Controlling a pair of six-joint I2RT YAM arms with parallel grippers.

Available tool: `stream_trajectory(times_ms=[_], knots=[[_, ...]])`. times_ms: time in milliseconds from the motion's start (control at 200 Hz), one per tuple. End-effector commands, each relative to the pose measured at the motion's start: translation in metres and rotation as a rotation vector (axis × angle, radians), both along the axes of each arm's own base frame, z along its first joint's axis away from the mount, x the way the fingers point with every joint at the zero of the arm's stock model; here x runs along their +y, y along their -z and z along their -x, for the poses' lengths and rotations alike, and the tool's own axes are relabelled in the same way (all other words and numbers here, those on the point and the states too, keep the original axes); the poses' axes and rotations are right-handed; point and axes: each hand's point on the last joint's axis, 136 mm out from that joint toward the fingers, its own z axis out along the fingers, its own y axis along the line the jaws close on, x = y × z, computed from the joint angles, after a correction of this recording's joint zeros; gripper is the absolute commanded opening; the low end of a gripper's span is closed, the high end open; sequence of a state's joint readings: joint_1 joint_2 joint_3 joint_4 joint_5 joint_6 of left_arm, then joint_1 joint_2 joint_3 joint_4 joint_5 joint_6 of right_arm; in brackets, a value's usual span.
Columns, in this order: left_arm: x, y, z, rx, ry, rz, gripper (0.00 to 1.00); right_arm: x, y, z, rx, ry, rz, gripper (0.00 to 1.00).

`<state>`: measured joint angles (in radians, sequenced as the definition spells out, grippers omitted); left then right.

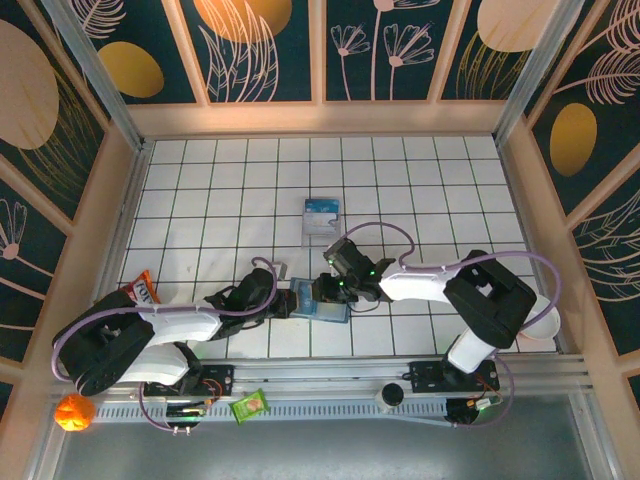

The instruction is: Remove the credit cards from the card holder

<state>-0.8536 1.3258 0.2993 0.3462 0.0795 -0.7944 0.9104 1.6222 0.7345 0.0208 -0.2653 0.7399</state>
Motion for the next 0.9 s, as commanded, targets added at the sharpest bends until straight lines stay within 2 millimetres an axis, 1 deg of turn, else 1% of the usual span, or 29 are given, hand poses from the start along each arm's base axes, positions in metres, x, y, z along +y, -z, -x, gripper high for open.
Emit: stream_trajectory(times_ms=[0, 270, 415, 606, 786, 891], knots=[[0.011, 0.023, 0.017, 0.087, 0.015, -0.056, 0.0, -0.001, 0.007, 0.001, 0.028, 0.004, -0.008, 0.27], [0.01, 0.022, 0.018, 0.089, 0.019, -0.051, 0.0, -0.001, 0.012, -0.002, 0.057, 0.017, -0.034, 0.25], [0.01, 0.022, 0.018, 0.09, 0.018, -0.049, 0.0, -0.001, 0.01, -0.003, 0.061, 0.027, -0.047, 0.18], [0.011, 0.022, 0.018, 0.09, 0.013, -0.053, 0.0, -0.006, 0.009, -0.003, 0.067, 0.046, -0.052, 0.0], [0.012, 0.021, 0.017, 0.085, 0.009, -0.051, 0.0, -0.015, 0.004, -0.003, 0.064, 0.078, -0.059, 0.0], [0.012, 0.019, 0.018, 0.083, 0.009, -0.046, 0.0, -0.027, 0.005, 0.0, 0.072, 0.1, -0.033, 0.0]])
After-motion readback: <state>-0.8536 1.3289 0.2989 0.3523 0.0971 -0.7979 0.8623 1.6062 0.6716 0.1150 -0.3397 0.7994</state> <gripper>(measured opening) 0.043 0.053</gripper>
